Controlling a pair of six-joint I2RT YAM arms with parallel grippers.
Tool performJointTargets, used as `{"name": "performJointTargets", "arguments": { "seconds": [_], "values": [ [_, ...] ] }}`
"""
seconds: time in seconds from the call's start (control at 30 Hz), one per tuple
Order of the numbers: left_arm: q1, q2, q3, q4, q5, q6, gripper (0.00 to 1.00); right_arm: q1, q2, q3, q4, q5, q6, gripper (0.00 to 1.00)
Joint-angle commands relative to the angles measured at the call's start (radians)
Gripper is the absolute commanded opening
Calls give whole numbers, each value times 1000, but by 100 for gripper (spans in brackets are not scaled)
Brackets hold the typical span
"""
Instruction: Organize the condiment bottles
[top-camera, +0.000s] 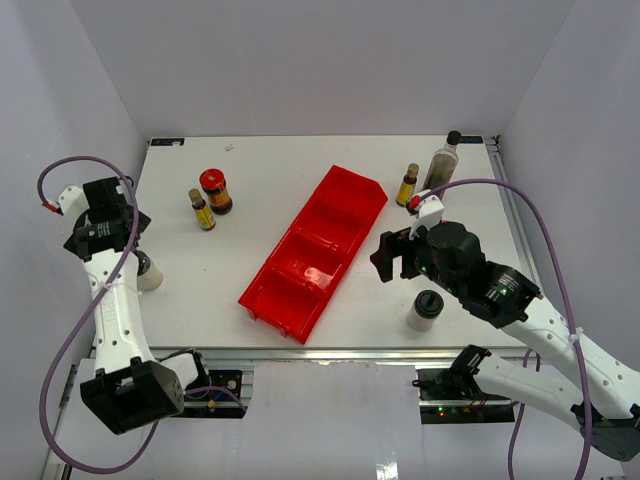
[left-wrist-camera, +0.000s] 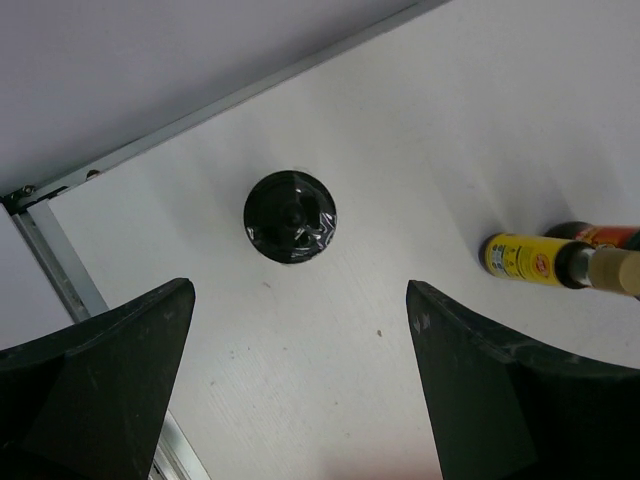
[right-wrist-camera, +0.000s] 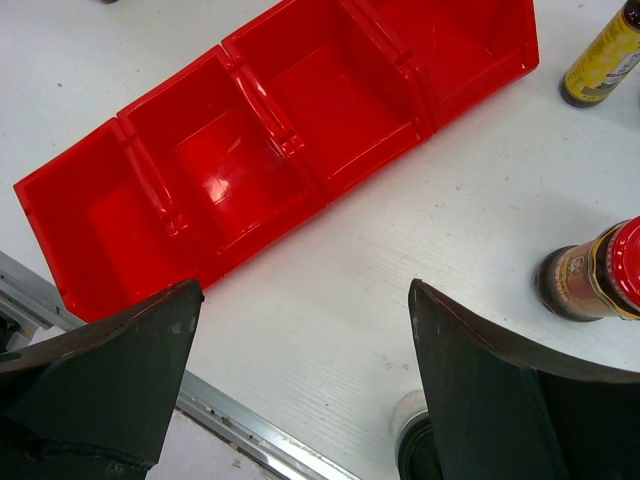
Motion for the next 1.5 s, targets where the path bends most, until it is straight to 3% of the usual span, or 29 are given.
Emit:
{"name": "performJointTargets", "arguments": {
  "seconds": [0.0,0.1,1.1,1.47],
  "values": [
    [116,21,-30,61,104,55,98,0,10,13,34,-12,-21,90],
    [148,29,-59,93,162,64,98,0,17,17,36,-13,-24,90],
    [161,233,-240,279,141,-13,97,1,45,-22,89,-22,-48,90],
    [161,318,-216,298,162,0,92,1,52,-27,94,-16,-54,90]
  ]
}}
